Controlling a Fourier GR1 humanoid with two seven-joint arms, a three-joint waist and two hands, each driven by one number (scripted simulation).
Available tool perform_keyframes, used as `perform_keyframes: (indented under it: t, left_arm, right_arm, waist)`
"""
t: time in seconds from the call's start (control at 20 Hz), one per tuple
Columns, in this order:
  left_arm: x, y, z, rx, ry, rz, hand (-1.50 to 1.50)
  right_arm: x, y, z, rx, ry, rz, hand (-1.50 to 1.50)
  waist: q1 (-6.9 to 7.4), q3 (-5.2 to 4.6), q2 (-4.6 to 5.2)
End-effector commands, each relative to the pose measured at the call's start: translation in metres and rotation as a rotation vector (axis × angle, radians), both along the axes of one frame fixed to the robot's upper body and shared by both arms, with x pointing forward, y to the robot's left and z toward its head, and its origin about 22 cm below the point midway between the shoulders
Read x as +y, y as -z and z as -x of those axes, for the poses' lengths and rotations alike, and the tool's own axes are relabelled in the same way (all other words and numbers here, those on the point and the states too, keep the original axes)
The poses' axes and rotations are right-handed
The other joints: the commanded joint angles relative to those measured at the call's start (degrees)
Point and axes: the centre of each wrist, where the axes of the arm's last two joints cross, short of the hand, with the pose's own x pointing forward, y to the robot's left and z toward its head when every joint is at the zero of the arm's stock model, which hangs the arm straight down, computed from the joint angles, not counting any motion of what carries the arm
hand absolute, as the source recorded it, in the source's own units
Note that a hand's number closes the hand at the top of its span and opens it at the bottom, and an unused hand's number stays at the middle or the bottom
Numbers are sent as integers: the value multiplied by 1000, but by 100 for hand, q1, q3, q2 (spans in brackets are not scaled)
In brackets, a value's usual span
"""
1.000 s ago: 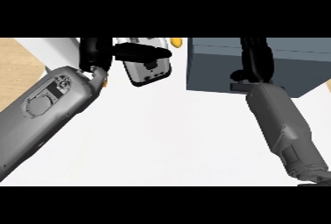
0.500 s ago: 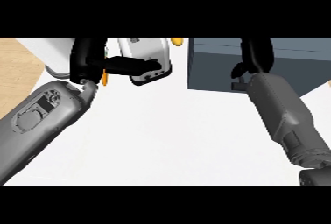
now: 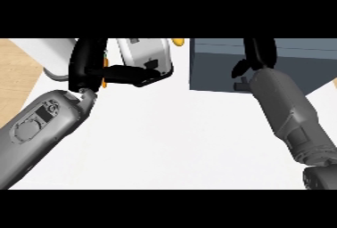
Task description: Pick up the can, place it into the drawer and close the drawer
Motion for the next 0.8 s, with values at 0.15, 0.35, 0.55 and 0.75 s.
perform_keyframes:
  t: [0.15,0.35,0.55,0.75]
  left_arm:
    - [10,17,9,22,3,-4,-150]
    - [19,10,6,25,-16,-6,-150]
    - [17,13,12,18,-22,18,-150]
    - [37,18,5,19,-57,8,-150]
  right_arm:
    - [32,-30,-11,-107,-84,-358,-150]
    - [53,-39,-13,-90,-143,-492,-150]
    - [36,-40,-14,-69,-184,-708,-150]
    - [57,-50,-16,-78,-220,-742,-150]
  waist:
    - [108,5,-4]
    - [73,0,-41]
    - [-82,-1,-109]
    - [-188,-16,-81]
